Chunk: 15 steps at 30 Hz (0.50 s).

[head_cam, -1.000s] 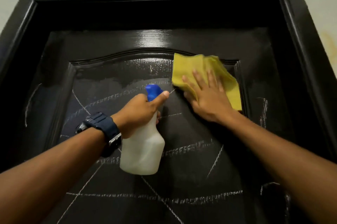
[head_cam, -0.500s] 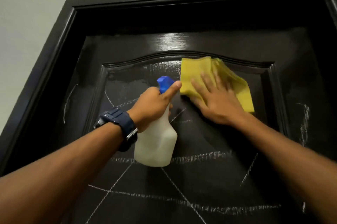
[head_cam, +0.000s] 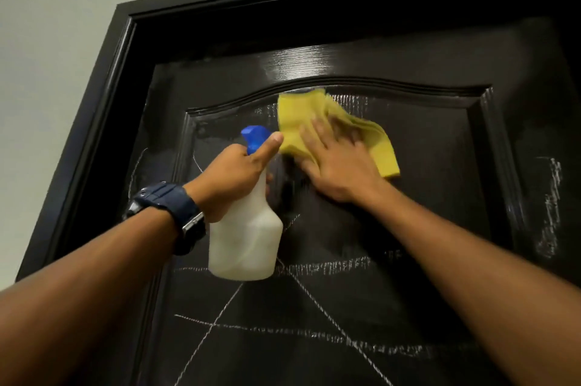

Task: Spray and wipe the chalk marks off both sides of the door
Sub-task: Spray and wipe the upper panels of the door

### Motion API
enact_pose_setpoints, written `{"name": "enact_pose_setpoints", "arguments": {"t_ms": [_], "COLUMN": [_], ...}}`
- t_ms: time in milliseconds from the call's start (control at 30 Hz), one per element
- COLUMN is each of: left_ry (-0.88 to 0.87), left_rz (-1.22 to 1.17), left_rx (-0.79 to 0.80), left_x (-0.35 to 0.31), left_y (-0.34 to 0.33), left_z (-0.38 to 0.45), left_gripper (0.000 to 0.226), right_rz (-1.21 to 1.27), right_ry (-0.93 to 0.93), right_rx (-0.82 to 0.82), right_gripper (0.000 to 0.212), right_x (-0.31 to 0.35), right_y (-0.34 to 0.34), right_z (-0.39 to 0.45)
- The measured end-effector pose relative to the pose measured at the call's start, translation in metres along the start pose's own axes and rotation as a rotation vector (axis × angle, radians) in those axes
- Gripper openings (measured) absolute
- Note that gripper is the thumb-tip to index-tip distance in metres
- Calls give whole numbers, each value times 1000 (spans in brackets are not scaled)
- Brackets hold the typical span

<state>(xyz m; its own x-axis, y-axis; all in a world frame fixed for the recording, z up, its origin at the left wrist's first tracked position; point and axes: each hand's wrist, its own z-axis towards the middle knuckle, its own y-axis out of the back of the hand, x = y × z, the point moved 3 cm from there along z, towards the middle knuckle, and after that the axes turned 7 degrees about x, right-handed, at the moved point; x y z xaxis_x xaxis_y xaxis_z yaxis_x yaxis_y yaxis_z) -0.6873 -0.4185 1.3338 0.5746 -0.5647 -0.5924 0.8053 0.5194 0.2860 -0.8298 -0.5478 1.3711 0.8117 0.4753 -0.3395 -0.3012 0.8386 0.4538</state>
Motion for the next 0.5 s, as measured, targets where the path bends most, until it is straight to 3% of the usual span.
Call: {"name": "enact_pose_setpoints", "arguments": {"t_ms": [133, 267, 367, 500], "left_ry": [60, 90, 112, 128], "left_rz": [7, 61, 63, 52], "left_rx": [-51, -100, -116, -106], "left_x": [17, 43, 58, 72], "left_y": [25, 52, 67, 87], "left_z": [-6, -17, -24, -21], "left_gripper": [63, 70, 70, 59], "right_rz": [19, -8, 20, 25], "right_ry": [-126, 37, 111, 36], "right_rx": [-21, 4, 133, 79], "right_gripper": [72, 85, 89, 88], "right_x": [3, 52, 73, 65], "right_y": [10, -38, -58, -34], "right_z": [41, -47, -98, -41]}}
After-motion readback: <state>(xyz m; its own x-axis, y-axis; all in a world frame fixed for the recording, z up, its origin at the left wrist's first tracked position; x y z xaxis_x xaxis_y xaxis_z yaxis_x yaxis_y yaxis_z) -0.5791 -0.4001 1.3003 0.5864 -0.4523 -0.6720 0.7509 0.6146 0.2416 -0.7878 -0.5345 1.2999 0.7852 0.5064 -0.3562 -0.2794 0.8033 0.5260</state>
